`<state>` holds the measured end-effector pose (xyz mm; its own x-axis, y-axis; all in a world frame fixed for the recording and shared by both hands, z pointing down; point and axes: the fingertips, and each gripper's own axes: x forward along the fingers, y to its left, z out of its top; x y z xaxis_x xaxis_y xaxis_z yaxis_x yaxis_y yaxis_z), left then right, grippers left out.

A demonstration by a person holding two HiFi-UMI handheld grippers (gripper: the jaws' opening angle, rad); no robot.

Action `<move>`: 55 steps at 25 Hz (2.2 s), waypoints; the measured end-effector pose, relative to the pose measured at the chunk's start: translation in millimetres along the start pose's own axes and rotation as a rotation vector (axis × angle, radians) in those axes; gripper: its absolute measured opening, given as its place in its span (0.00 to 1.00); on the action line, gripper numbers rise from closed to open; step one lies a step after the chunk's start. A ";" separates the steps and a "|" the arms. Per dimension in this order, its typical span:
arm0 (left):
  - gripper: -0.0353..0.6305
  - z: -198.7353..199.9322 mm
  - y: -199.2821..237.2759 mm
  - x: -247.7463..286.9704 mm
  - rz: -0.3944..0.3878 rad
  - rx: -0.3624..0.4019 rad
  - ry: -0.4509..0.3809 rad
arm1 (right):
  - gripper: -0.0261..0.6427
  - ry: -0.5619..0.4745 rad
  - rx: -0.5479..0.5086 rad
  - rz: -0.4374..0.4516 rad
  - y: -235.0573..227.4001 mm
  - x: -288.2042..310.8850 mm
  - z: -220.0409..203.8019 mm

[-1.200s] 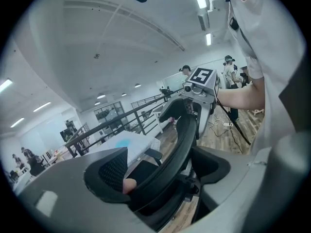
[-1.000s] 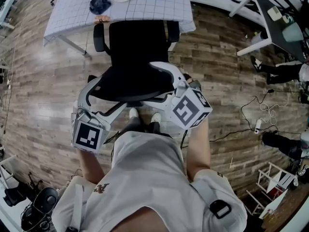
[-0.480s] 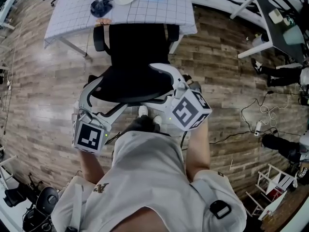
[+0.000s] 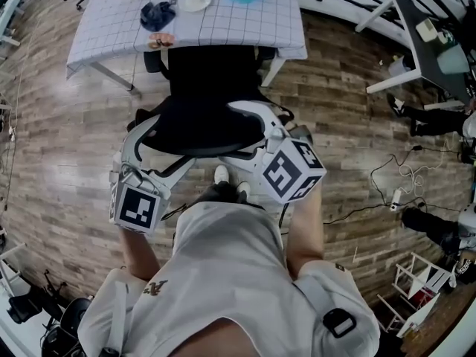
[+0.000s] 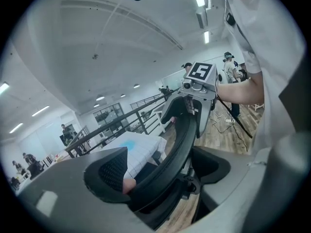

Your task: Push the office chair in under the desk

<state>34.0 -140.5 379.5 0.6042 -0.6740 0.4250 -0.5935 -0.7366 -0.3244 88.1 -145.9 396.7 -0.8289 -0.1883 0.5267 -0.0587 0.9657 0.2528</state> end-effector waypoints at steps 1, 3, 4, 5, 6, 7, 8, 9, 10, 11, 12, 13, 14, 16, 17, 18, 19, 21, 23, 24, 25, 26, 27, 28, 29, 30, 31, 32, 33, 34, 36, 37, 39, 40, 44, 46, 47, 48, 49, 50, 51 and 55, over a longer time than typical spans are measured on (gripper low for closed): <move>0.67 0.0 3.3 1.0 -0.002 0.000 0.002 | 0.65 -0.001 0.004 0.001 -2.9 1.5 0.2; 0.67 -0.6 10.3 2.3 -0.002 -0.001 0.025 | 0.65 -0.002 0.009 0.000 -8.2 4.2 0.3; 0.67 -0.9 13.2 3.3 0.000 -0.001 0.029 | 0.65 -0.002 0.011 -0.001 -10.7 5.4 0.2; 0.68 -1.0 15.2 5.0 0.000 0.000 0.021 | 0.65 -0.003 0.013 -0.002 -13.3 6.4 0.1; 0.68 -0.8 16.6 7.2 -0.002 0.001 0.005 | 0.65 -0.004 0.015 -0.003 -16.0 7.2 0.1; 0.68 -0.4 18.3 9.0 -0.003 0.001 -0.006 | 0.65 -0.006 0.016 -0.005 -18.7 7.8 0.1; 0.68 0.0 20.6 10.1 -0.003 0.000 -0.008 | 0.65 -0.008 0.016 -0.006 -21.3 8.3 0.4; 0.68 0.3 23.1 10.8 -0.003 -0.001 -0.002 | 0.65 -0.011 0.016 -0.008 -23.6 8.9 0.7; 0.68 0.5 25.6 11.4 -0.002 -0.001 0.005 | 0.65 -0.013 0.016 -0.008 -25.8 9.6 1.0; 0.68 0.3 28.1 12.0 -0.001 -0.003 0.016 | 0.65 -0.015 0.016 -0.009 -27.9 10.4 1.2; 0.68 0.1 30.2 13.0 0.001 -0.004 0.025 | 0.65 -0.017 0.015 -0.008 -30.1 11.0 1.0; 0.68 -0.1 32.2 14.7 0.002 -0.005 0.031 | 0.65 -0.017 0.013 -0.008 -32.6 11.6 0.5; 0.68 -0.1 34.2 16.8 0.003 -0.005 0.032 | 0.65 -0.017 0.012 -0.008 -35.3 12.2 -0.3; 0.68 0.6 38.1 21.4 0.004 -0.003 0.029 | 0.65 -0.016 0.010 -0.006 -40.9 12.9 -2.1; 0.68 1.1 39.9 23.6 0.005 -0.001 0.028 | 0.65 -0.016 0.009 -0.004 -43.6 13.1 -2.9; 0.68 1.6 41.6 25.9 0.007 -0.002 0.028 | 0.65 -0.016 0.007 -0.002 -46.5 13.1 -4.0; 0.68 2.2 43.2 28.6 0.010 -0.004 0.027 | 0.65 -0.016 0.004 0.001 -49.6 12.9 -5.3; 0.68 3.7 46.6 34.3 0.017 -0.008 0.028 | 0.65 -0.015 -0.001 0.005 -56.2 12.5 -7.9; 0.68 4.6 50.3 38.7 0.022 -0.009 0.029 | 0.65 -0.018 -0.005 0.007 -61.8 12.9 -9.2; 0.68 5.1 52.0 40.7 0.024 -0.010 0.030 | 0.65 -0.020 -0.007 0.008 -64.5 12.9 -9.5; 0.68 5.9 53.6 42.8 0.025 -0.012 0.030 | 0.65 -0.023 -0.010 0.011 -67.3 12.7 -9.8; 0.68 6.9 55.0 44.9 0.026 -0.015 0.030 | 0.65 -0.025 -0.012 0.013 -70.0 12.2 -10.3; 0.68 8.0 56.6 47.1 0.026 -0.017 0.030 | 0.65 -0.027 -0.013 0.014 -72.9 11.7 -10.9; 0.68 8.9 58.6 49.1 0.027 -0.019 0.031 | 0.65 -0.030 -0.015 0.015 -75.9 11.4 -11.3; 0.68 9.6 60.6 50.9 0.029 -0.021 0.032 | 0.65 -0.034 -0.017 0.015 -78.9 11.3 -11.5; 0.68 10.2 62.6 52.8 0.031 -0.023 0.032 | 0.65 -0.038 -0.019 0.014 -81.8 11.3 -11.6; 0.68 10.5 64.5 54.7 0.033 -0.025 0.031 | 0.65 -0.041 -0.020 0.013 -84.6 11.5 -12.1; 0.68 10.7 66.2 56.6 0.034 -0.025 0.031 | 0.65 -0.044 -0.022 0.012 -87.2 11.9 -12.8; 0.68 10.7 67.9 58.6 0.035 -0.025 0.031 | 0.65 -0.047 -0.023 0.011 -89.7 12.3 -13.5; 0.68 10.6 69.4 60.4 0.035 -0.026 0.033 | 0.65 -0.048 -0.024 0.011 -92.1 12.7 -14.1; 0.68 11.0 72.8 64.2 0.035 -0.030 0.036 | 0.65 -0.051 -0.025 0.012 -97.0 13.3 -14.9; 0.68 11.7 74.9 66.0 0.036 -0.031 0.035 | 0.65 -0.053 -0.025 0.013 -99.7 13.6 -15.2; 0.68 12.8 79.0 69.3 0.036 -0.031 0.034 | 0.65 -0.055 -0.025 0.014 -104.5 14.4 -15.7; 0.68 12.9 80.7 70.6 0.036 -0.031 0.033 | 0.65 -0.054 -0.025 0.015 -106.7 14.9 -15.8; 0.68 13.9 88.6 75.4 0.038 -0.035 0.032 | 0.65 -0.055 -0.025 0.018 -114.8 17.3 -16.4; 0.68 13.1 93.0 77.3 0.037 -0.036 0.034 | 0.65 -0.056 -0.024 0.021 -119.2 19.8 -16.1; 0.68 12.1 95.3 78.2 0.036 -0.037 0.036 | 0.65 -0.056 -0.023 0.023 -121.1 21.4 -16.0; 0.68 11.1 97.5 79.0 0.033 -0.035 0.038 | 0.65 -0.057 -0.021 0.026 -122.6 23.2 -16.1; 0.68 10.3 99.5 79.8 0.031 -0.032 0.040 | 0.65 -0.058 -0.019 0.029 -124.0 24.9 -16.1; 0.68 9.8 101.5 80.5 0.029 -0.029 0.040 | 0.65 -0.059 -0.018 0.030 -125.4 26.3 -15.8; 0.68 9.7 103.8 81.1 0.027 -0.027 0.038 | 0.65 -0.060 -0.017 0.029 -127.3 27.5 -15.0; 0.69 8.6 114.4 84.6 0.018 -0.024 0.037 | 0.65 -0.058 -0.008 0.024 -136.2 32.8 -13.2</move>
<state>21.8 -282.3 371.1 0.5740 -0.6840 0.4503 -0.6167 -0.7228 -0.3118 76.3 -286.0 390.3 -0.8608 -0.1539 0.4850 -0.0339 0.9684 0.2470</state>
